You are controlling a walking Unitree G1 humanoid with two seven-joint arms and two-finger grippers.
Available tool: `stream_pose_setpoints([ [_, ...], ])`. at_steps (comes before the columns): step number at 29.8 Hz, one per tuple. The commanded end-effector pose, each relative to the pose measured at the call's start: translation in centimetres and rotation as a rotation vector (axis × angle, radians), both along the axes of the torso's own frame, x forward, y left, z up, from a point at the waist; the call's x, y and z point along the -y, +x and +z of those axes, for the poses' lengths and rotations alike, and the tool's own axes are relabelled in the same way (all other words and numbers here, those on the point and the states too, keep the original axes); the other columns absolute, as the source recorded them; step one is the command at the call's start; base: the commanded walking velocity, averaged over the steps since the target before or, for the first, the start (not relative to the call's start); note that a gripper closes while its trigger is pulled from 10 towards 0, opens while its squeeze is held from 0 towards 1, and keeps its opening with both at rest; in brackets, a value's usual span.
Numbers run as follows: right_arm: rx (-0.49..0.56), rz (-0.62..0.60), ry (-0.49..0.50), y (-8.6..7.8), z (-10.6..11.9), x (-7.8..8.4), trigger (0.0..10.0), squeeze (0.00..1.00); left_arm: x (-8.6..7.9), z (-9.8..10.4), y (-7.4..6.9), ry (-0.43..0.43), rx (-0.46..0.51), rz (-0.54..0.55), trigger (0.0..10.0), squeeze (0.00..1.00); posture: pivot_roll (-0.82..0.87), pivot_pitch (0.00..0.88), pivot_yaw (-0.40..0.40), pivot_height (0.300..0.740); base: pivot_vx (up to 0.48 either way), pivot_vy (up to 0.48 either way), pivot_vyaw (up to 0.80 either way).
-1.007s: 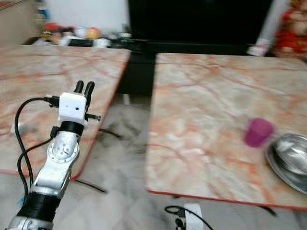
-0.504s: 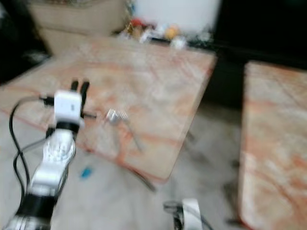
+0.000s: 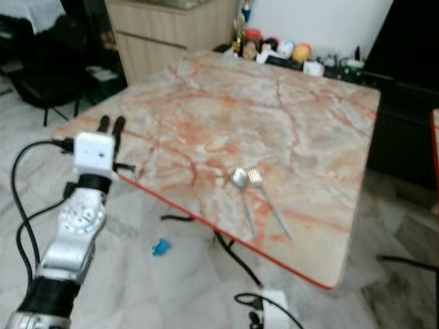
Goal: Setting the table
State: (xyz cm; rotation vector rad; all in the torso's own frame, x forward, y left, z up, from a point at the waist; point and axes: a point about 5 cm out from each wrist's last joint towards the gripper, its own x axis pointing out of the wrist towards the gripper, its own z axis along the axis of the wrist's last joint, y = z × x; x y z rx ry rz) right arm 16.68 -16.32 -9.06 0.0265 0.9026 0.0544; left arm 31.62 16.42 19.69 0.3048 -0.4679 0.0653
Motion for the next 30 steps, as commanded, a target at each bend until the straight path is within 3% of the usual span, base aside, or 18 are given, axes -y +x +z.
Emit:
stream_pose_setpoints([
  [1, -0.018, -0.030, -0.020, -0.5, -0.2, 1.1, 10.0, 0.00, -0.2, -0.8, 0.0, -0.019, -0.039, 0.008, 10.0, 0.00, 0.12, 0.000, -0.014, 0.740, 0.000, 0.000, 0.00],
  [3, -0.018, -0.032, -0.020, -0.5, -0.2, 1.1, 10.0, 0.00, -2.8, -2.0, -0.4, 0.005, -0.077, 0.107, 10.0, 0.00, 0.12, 0.000, -0.015, 0.740, 0.000, 0.000, 0.00],
  [7, -0.018, -0.031, -0.020, -0.5, -0.2, 1.0, 10.0, 0.00, -5.0, -3.0, -0.6, 0.046, -0.103, 0.206, 10.0, 0.00, 0.13, 0.000, -0.016, 0.740, 0.000, 0.000, 0.00],
  [10, -0.017, -0.031, -0.020, -0.5, -0.1, 1.0, 10.0, 0.00, -6.4, -4.2, -0.9, 0.029, -0.154, 0.272, 10.0, 0.00, 0.13, 0.000, -0.015, 0.740, 0.000, 0.000, 0.00],
  [14, -0.016, -0.033, -0.020, -0.5, -0.1, 1.0, 10.0, 0.00, -7.4, -6.1, -1.1, -0.001, -0.241, 0.304, 10.0, 0.00, 0.13, 0.000, -0.015, 0.740, 0.000, 0.000, 0.00],
  [17, -0.016, -0.034, -0.021, -0.5, -0.1, 1.0, 10.0, 0.00, -8.4, -9.0, -1.6, -0.152, -0.372, 0.323, 10.0, 0.00, 0.13, 0.000, -0.014, 0.740, 0.000, 0.000, 0.00],
  [19, -0.017, -0.034, -0.022, -0.4, -0.1, 1.0, 10.0, 0.00, -8.9, -10.9, -2.0, -0.191, -0.458, 0.345, 10.0, 0.00, 0.13, 0.000, -0.015, 0.740, 0.000, 0.000, 0.00],
  [30, -0.017, -0.037, -0.024, -0.5, -0.2, 1.0, 10.0, 0.00, -11.5, -15.5, -4.4, -0.088, -0.625, 0.514, 10.0, 0.00, 0.13, 0.000, -0.014, 0.740, 0.000, 0.000, 0.00],
])
